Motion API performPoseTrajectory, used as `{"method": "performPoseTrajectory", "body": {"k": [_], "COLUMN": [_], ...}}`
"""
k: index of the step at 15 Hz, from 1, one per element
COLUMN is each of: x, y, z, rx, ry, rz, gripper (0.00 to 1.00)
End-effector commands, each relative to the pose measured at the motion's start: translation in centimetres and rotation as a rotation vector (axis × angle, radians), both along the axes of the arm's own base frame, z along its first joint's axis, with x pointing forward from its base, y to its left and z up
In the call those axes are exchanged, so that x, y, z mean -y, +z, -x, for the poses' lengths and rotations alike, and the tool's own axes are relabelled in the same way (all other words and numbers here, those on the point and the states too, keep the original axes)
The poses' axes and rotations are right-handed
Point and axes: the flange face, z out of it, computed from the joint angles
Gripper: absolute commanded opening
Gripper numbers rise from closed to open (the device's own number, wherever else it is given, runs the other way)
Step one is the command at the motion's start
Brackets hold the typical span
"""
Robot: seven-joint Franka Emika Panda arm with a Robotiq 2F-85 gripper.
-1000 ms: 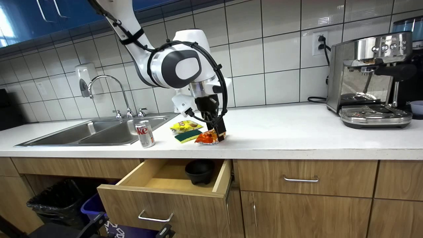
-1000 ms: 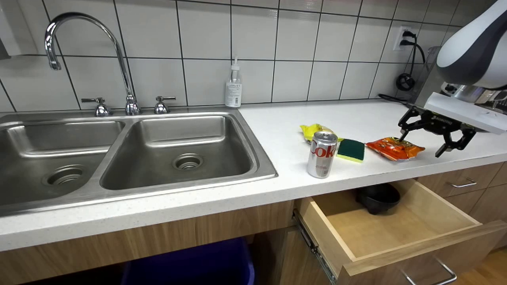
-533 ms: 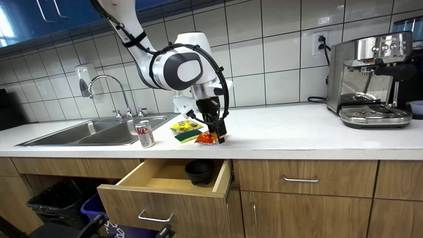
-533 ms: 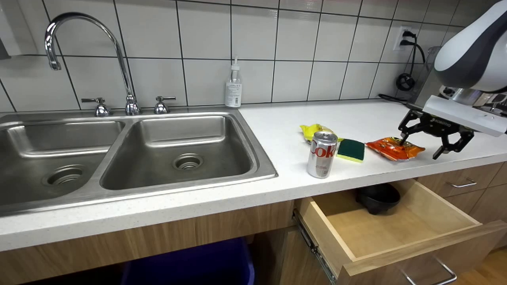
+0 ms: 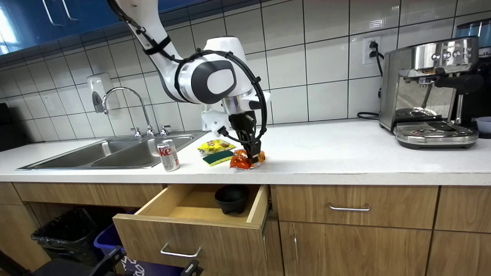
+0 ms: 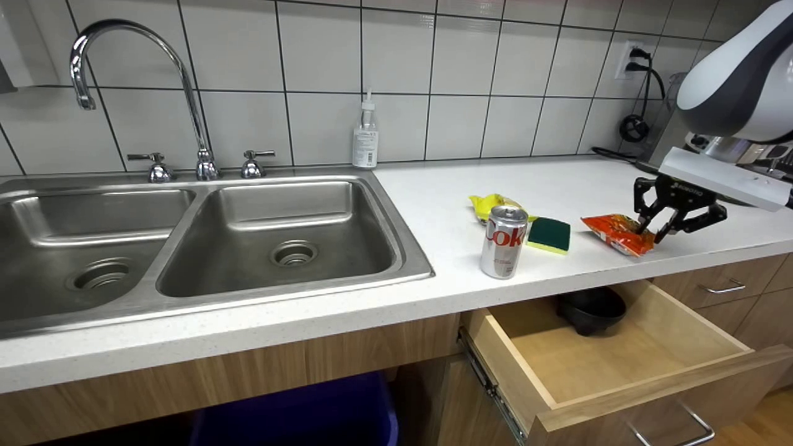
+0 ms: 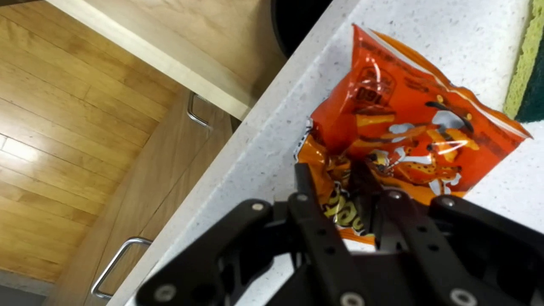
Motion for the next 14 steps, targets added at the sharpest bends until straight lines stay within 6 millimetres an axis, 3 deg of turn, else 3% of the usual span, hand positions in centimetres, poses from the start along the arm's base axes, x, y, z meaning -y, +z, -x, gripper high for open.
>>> {"method": "performPoseTrajectory", "body": {"k": [1,7,14], "x": [0.2,-0.1,-1.9], "y": [-0.2,0.0,1.6], "z": [-0.8,-1.1,-0.2], "rx": [-0.007,-0.003,-0.015], "ry": [0.006,0.019,0.123], "rz": [0.004,0.009,0.037], "gripper": [0.01,0.0,0.0]}}
